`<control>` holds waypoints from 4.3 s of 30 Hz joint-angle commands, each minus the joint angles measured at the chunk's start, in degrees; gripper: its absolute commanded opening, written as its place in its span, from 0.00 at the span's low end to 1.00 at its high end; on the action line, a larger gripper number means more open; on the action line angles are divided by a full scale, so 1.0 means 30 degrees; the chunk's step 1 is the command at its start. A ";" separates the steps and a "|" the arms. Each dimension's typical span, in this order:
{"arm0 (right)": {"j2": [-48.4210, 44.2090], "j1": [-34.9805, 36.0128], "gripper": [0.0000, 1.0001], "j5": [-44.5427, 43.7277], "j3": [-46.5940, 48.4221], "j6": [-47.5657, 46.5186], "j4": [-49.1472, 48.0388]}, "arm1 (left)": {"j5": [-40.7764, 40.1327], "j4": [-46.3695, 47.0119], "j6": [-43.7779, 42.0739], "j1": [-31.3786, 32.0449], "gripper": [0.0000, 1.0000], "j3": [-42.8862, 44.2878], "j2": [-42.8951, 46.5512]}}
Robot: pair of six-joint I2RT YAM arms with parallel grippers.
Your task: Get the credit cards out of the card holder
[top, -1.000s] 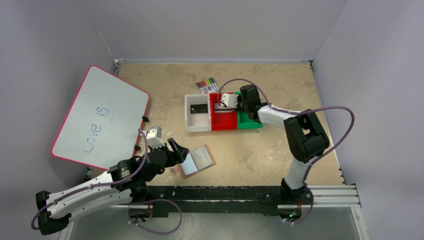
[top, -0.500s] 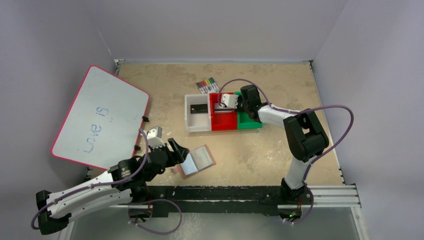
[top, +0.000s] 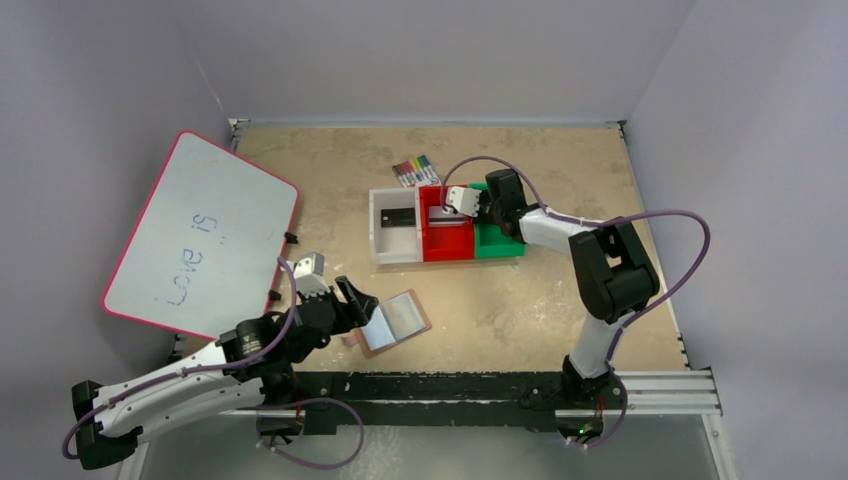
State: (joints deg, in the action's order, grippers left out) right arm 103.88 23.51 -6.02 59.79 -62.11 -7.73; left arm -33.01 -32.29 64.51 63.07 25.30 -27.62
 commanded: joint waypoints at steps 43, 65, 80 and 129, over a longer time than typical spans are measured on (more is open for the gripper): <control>-0.5354 -0.0560 0.63 0.1244 0.0215 0.7022 -0.2100 | 0.0546 0.1379 0.0527 0.0012 0.66 0.0329 -0.0533; -0.4571 -0.0799 0.00 0.2352 -0.0589 2.8145 0.3098 | -0.2002 -0.1224 0.2205 -0.0002 0.65 0.0396 0.0788; -0.0268 -0.0775 0.00 0.0966 0.1119 2.7533 0.3460 | -0.2131 -0.1277 0.2242 0.0009 0.65 0.0413 0.1047; -1.2239 0.3278 0.40 0.3883 -0.6398 3.1655 0.2175 | -0.2299 -0.2124 0.6386 0.0010 0.66 -0.0959 -0.4184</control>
State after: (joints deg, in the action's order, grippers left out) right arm 70.59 31.38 4.05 43.05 28.32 0.25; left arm -42.13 -46.24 85.95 63.07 24.12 -37.30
